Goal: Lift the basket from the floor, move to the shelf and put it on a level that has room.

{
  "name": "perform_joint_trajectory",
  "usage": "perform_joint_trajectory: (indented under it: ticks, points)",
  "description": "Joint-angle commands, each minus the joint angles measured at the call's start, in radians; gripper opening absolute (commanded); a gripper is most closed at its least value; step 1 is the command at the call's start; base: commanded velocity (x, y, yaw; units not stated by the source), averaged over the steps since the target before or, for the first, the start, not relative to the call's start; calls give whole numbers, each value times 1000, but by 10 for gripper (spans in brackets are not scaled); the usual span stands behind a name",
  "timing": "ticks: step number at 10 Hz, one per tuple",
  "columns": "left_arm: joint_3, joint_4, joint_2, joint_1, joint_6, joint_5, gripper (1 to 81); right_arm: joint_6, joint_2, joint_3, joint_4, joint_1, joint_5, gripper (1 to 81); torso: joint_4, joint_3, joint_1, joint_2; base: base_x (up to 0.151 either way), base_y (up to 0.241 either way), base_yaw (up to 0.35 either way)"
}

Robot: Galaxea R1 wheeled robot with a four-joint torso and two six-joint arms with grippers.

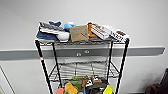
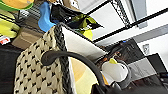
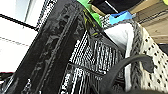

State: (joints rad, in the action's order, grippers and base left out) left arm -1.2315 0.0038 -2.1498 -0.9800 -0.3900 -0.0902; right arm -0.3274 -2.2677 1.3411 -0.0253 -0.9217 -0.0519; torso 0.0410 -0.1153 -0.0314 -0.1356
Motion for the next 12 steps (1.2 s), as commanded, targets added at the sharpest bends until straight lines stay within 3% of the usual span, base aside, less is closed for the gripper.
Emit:
perform_joint_trajectory:
  ticks: [1, 7, 12]
  points:
    - [84, 12, 23, 123, 8, -31, 10, -1, 12, -96, -22, 151, 57, 10, 0, 0, 0, 0, 115, 0, 0]
    - [112, 18, 30, 123, 10, -31, 10, -1, 18, -106, -22, 151, 57, 10, 0, 0, 0, 0, 108, 0, 0]
    - [116, 19, 30, 123, 11, -31, 10, -1, 29, -126, -21, 161, 57, 10, 0, 0, 0, 0, 13, 0, 0]
